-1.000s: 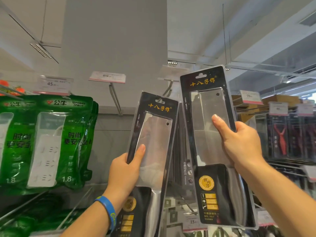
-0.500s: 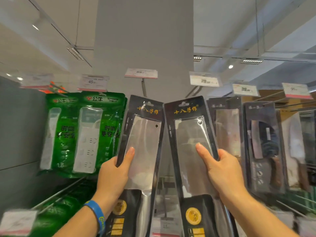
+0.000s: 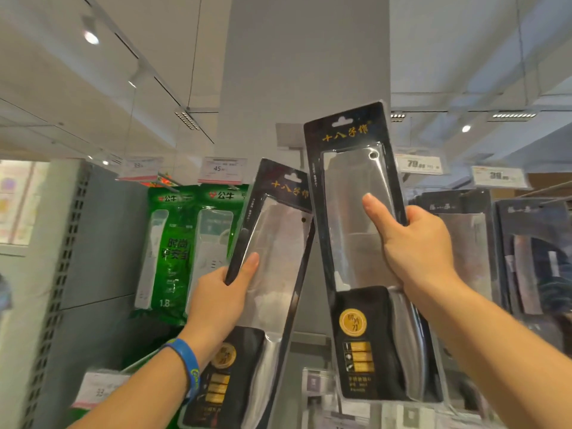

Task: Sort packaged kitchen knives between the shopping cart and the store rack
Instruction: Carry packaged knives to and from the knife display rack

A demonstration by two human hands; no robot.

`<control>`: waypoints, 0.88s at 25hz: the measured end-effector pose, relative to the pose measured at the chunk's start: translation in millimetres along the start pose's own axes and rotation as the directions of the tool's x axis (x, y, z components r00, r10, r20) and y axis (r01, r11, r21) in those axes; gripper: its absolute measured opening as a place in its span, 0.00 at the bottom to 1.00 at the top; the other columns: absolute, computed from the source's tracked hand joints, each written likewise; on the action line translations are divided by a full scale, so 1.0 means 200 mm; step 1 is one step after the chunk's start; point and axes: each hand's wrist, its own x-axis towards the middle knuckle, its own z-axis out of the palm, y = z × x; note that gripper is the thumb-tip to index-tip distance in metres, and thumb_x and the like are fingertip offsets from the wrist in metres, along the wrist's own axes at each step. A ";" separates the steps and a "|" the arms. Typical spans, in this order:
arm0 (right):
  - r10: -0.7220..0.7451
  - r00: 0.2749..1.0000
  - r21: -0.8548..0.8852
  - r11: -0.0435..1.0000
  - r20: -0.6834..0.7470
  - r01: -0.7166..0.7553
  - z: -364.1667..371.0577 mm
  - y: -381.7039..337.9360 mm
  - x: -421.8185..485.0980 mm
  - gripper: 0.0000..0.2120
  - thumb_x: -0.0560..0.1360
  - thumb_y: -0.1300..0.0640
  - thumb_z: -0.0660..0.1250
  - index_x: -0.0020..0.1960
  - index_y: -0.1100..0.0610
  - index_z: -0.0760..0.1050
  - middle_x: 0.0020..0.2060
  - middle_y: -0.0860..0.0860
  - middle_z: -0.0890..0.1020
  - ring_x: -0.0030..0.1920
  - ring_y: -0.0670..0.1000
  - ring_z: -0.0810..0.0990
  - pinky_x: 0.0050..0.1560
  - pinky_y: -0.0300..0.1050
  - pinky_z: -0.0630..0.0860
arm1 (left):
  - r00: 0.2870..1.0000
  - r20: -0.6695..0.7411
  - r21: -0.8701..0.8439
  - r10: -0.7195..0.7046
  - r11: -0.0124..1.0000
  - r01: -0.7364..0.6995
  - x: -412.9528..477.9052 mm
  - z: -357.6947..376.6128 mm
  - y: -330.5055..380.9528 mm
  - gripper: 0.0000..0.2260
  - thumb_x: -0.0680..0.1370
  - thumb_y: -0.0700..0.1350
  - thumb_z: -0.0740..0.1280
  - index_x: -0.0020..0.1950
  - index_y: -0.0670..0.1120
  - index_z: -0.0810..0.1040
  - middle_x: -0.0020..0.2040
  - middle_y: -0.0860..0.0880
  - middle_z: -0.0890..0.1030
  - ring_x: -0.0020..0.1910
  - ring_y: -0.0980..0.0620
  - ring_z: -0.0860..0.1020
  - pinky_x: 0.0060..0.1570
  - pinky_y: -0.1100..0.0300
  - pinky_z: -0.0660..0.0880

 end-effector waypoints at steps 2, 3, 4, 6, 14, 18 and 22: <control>-0.017 1.000 -0.023 1.000 -0.014 0.017 -0.03 -0.01 0.04 0.33 0.71 0.27 0.68 0.36 0.57 0.66 0.30 0.54 0.68 0.32 0.54 0.67 0.34 0.54 0.67 | 0.999 0.015 0.044 0.049 0.998 -0.050 0.05 0.03 0.04 0.36 0.67 0.77 0.61 0.33 0.42 0.75 0.27 0.50 0.76 0.24 0.58 0.72 0.30 0.58 0.68; -0.023 1.000 -0.038 0.999 -0.017 0.023 -0.05 -0.01 0.04 0.33 0.71 0.26 0.68 0.36 0.57 0.65 0.30 0.53 0.68 0.32 0.53 0.66 0.34 0.53 0.66 | 0.997 0.024 0.057 0.068 0.996 -0.069 0.08 0.04 0.06 0.38 0.67 0.77 0.60 0.35 0.39 0.76 0.28 0.48 0.77 0.25 0.56 0.73 0.30 0.57 0.67; -0.027 0.999 -0.050 0.998 -0.022 0.026 -0.07 -0.01 0.05 0.33 0.71 0.26 0.67 0.35 0.56 0.65 0.29 0.52 0.67 0.31 0.52 0.66 0.34 0.53 0.65 | 0.997 0.031 0.066 0.073 0.995 -0.075 0.11 0.05 0.07 0.40 0.68 0.77 0.60 0.38 0.37 0.77 0.30 0.46 0.78 0.27 0.53 0.75 0.31 0.56 0.68; -0.024 0.999 -0.054 0.998 -0.029 0.023 -0.11 0.00 0.06 0.33 0.71 0.26 0.67 0.35 0.55 0.64 0.28 0.50 0.66 0.31 0.52 0.65 0.34 0.52 0.64 | 0.997 0.049 0.090 0.062 0.994 -0.067 0.16 0.08 0.07 0.40 0.68 0.77 0.61 0.39 0.37 0.77 0.35 0.40 0.81 0.32 0.46 0.78 0.34 0.54 0.71; -0.020 1.000 -0.043 0.999 -0.017 0.020 -0.17 0.03 0.08 0.31 0.71 0.27 0.68 0.33 0.54 0.65 0.27 0.48 0.69 0.30 0.51 0.70 0.32 0.52 0.68 | 0.991 0.133 0.076 -0.019 0.997 0.009 0.12 0.16 0.03 0.40 0.66 0.79 0.59 0.38 0.39 0.78 0.33 0.45 0.82 0.33 0.46 0.81 0.35 0.53 0.77; 0.001 1.000 -0.021 1.000 0.030 -0.001 -0.15 0.04 0.06 0.37 0.70 0.26 0.68 0.39 0.64 0.71 0.33 0.58 0.77 0.36 0.59 0.78 0.40 0.65 0.80 | 0.996 0.075 -0.051 -0.053 0.997 0.057 0.13 0.13 0.03 0.37 0.67 0.76 0.62 0.39 0.39 0.80 0.32 0.48 0.84 0.35 0.45 0.83 0.38 0.51 0.78; 0.005 0.997 -0.023 1.000 0.080 -0.003 -0.09 0.03 0.04 0.43 0.70 0.26 0.67 0.43 0.70 0.71 0.35 0.64 0.77 0.36 0.65 0.76 0.43 0.66 0.77 | 0.992 0.065 -0.005 -0.104 0.995 0.105 0.12 0.10 -0.06 0.36 0.67 0.76 0.62 0.39 0.41 0.82 0.33 0.49 0.84 0.36 0.46 0.83 0.36 0.56 0.76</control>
